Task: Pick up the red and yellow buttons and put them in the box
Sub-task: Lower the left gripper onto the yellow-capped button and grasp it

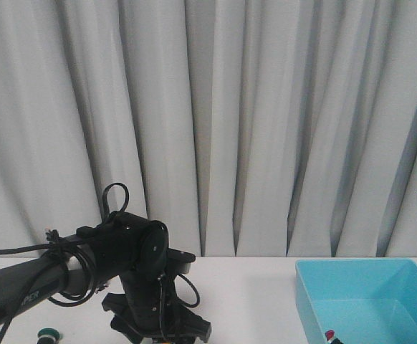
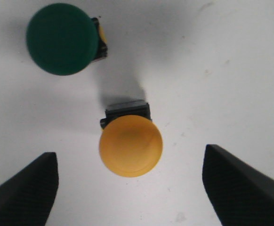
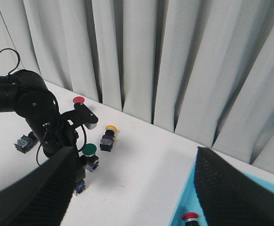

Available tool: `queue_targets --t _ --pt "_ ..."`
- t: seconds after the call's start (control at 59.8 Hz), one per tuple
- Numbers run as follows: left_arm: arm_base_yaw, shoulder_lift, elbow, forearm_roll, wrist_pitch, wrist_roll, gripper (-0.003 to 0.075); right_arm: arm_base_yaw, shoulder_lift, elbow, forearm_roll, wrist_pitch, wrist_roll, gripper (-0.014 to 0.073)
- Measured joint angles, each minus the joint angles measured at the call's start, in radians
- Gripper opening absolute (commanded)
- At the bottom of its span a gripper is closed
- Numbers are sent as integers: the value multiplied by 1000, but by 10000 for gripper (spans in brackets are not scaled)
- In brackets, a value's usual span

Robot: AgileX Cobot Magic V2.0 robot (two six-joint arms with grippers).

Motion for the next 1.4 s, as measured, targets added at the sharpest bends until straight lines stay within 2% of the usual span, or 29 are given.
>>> queue_targets --t 0.752,1.086,1.22,1.337,1.404 --pt "12 43 0 -32 -15 17 587 0 0 0 0 8 0 521" --pt "21 81 0 -32 -24 18 583 0 0 0 0 8 0 494" --pt "21 81 0 -34 -34 27 524 0 0 0 0 8 0 484" --pt "21 81 0 -34 -38 28 378 0 0 0 0 8 0 484" --pt "21 81 0 -34 -38 28 258 0 0 0 0 8 0 484"
